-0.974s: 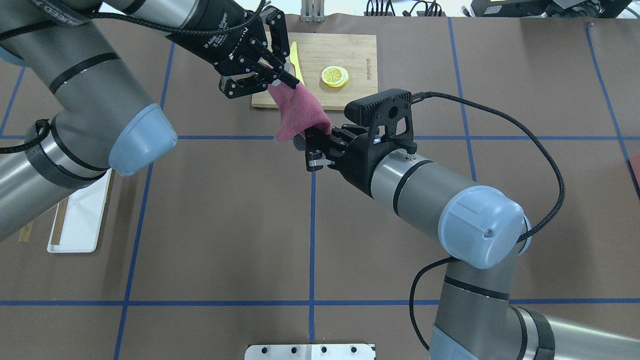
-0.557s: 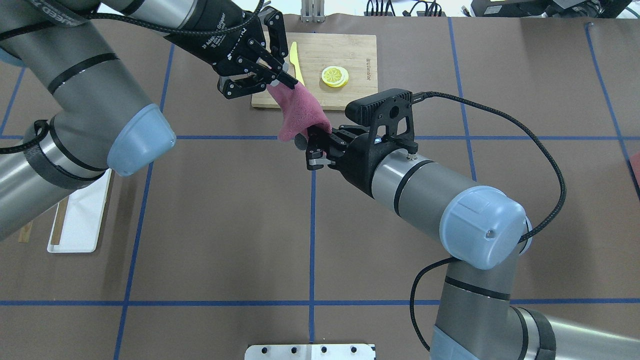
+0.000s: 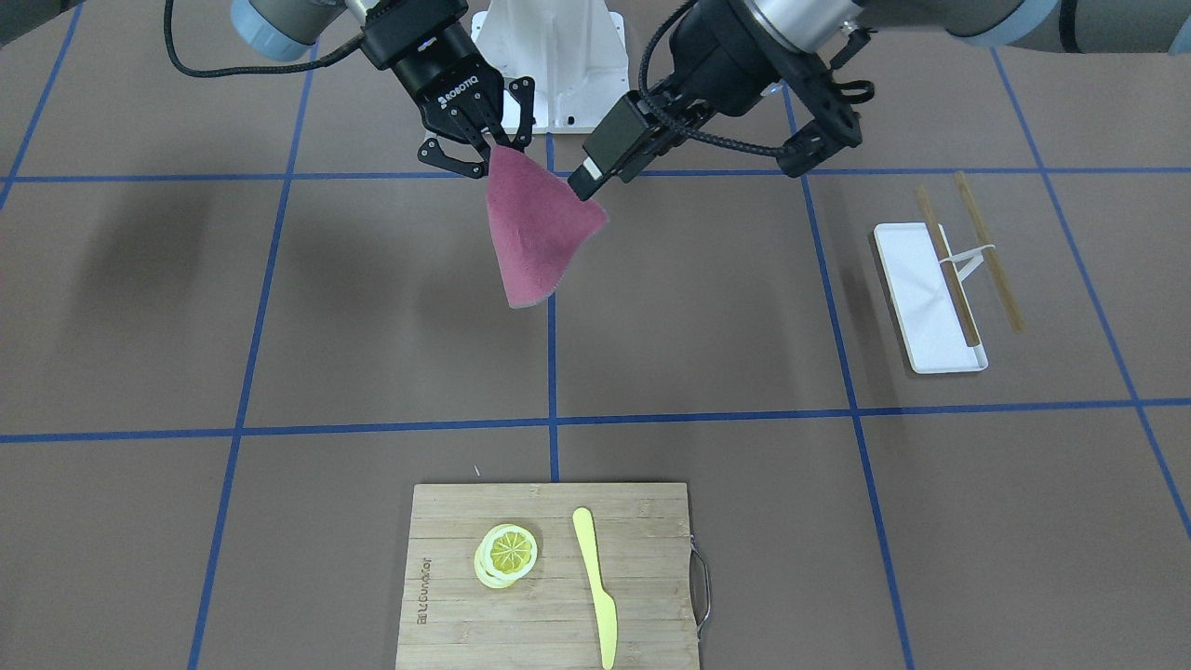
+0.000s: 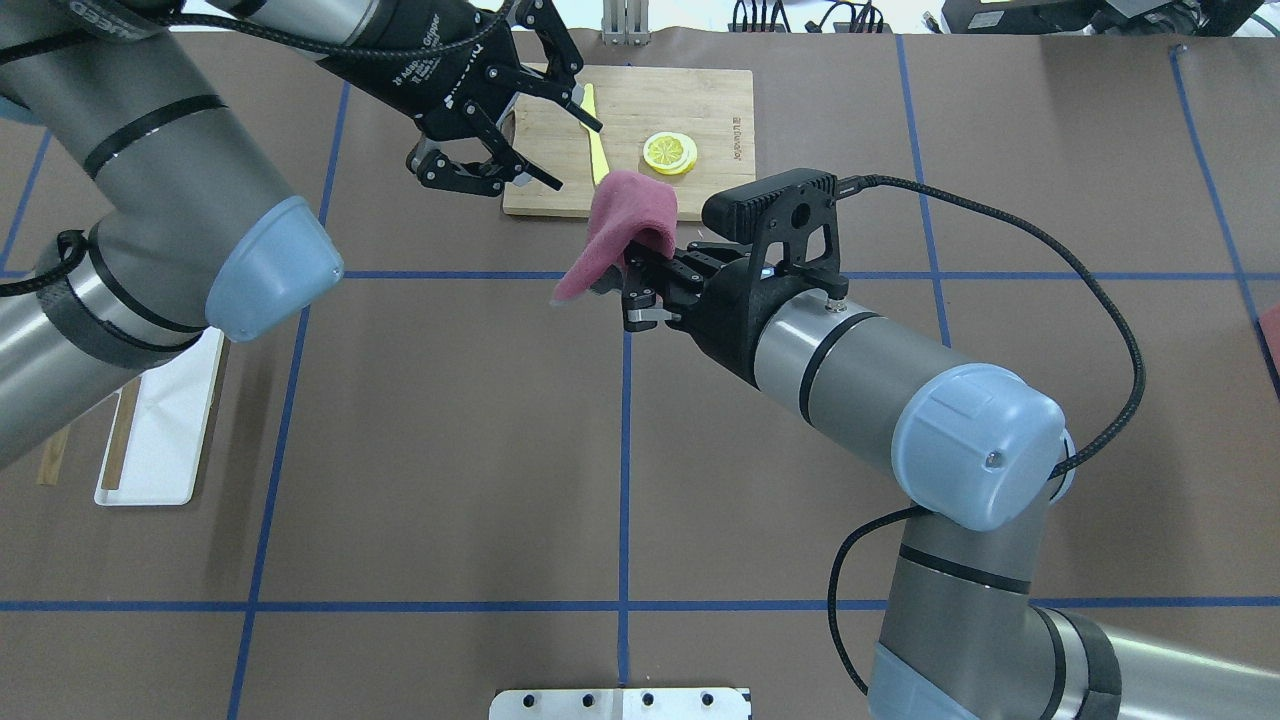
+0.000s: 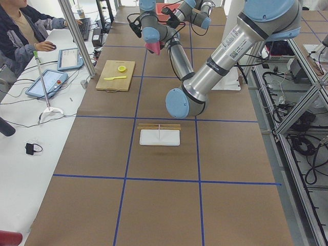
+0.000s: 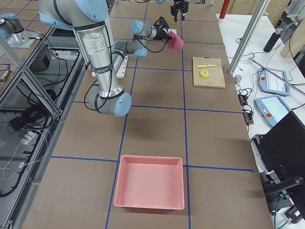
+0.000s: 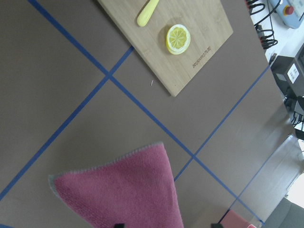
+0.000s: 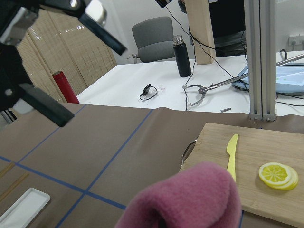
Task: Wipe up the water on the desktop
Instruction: 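Open the left gripper and withdraw it while the right gripper pulls the cloth away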
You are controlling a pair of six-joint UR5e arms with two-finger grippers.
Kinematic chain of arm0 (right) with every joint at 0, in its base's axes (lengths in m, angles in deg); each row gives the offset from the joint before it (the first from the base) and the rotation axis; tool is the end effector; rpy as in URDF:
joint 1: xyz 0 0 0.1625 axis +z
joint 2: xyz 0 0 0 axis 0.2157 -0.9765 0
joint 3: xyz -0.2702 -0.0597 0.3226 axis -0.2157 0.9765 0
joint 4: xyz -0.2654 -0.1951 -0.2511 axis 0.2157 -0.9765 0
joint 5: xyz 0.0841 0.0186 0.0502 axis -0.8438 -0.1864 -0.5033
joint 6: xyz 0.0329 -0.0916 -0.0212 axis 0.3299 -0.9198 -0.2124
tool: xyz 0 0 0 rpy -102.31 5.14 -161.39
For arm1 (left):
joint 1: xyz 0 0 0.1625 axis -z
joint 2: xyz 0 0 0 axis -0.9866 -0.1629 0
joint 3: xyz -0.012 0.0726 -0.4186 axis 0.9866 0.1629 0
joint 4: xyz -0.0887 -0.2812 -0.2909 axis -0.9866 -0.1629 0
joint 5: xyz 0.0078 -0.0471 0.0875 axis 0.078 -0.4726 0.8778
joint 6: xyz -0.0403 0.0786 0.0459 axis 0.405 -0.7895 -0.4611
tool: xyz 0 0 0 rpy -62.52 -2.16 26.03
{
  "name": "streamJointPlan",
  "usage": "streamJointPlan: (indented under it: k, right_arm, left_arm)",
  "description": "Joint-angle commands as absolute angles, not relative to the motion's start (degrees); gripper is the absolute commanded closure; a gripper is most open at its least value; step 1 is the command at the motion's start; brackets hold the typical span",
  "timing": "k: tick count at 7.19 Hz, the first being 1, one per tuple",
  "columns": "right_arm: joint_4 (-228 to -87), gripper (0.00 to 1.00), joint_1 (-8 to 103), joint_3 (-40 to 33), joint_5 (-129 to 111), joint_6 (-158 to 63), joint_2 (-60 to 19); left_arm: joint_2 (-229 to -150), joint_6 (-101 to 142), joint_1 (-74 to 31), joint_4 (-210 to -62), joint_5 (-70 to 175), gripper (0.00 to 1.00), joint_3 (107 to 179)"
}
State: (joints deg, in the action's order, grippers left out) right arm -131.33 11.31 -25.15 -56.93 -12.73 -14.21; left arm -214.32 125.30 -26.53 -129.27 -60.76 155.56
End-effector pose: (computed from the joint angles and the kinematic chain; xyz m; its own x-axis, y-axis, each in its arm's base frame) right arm -0.4200 -0.3656 0.1400 0.4233 -0.4569 0.7823 -0.5283 0.5770 0.6229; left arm 0.2985 -0.5195 0.0525 0.0265 -0.6269 -0.7787 0.2063 0.7656 -0.6093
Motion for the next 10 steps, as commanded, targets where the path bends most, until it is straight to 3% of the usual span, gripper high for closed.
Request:
streamJointPlan:
  k: [1, 4, 8, 10]
  right_arm:
    - [-131.82, 1.0, 13.46, -25.77, -56.52, -12.49, -18.79]
    - [-140.73, 1.0, 15.85, -26.13, -56.96, -13.2, -23.93]
    - [-170.79, 1.0, 14.0, -26.13, -62.41, -13.63, -13.93]
    - [-173.83, 1.0, 12.77, -22.38, -65.8, -13.55, -12.94]
  left_arm:
    - [-209.96, 119.57, -21.85, -129.13, -60.99, 0.18, 155.88]
    - [-204.58, 112.33, -14.63, -129.12, -65.11, 0.17, 155.36]
    - [-202.38, 108.02, -11.12, -128.95, -67.22, 0.17, 155.44]
    - [-202.29, 108.02, -9.79, -128.86, -67.58, 0.17, 156.49]
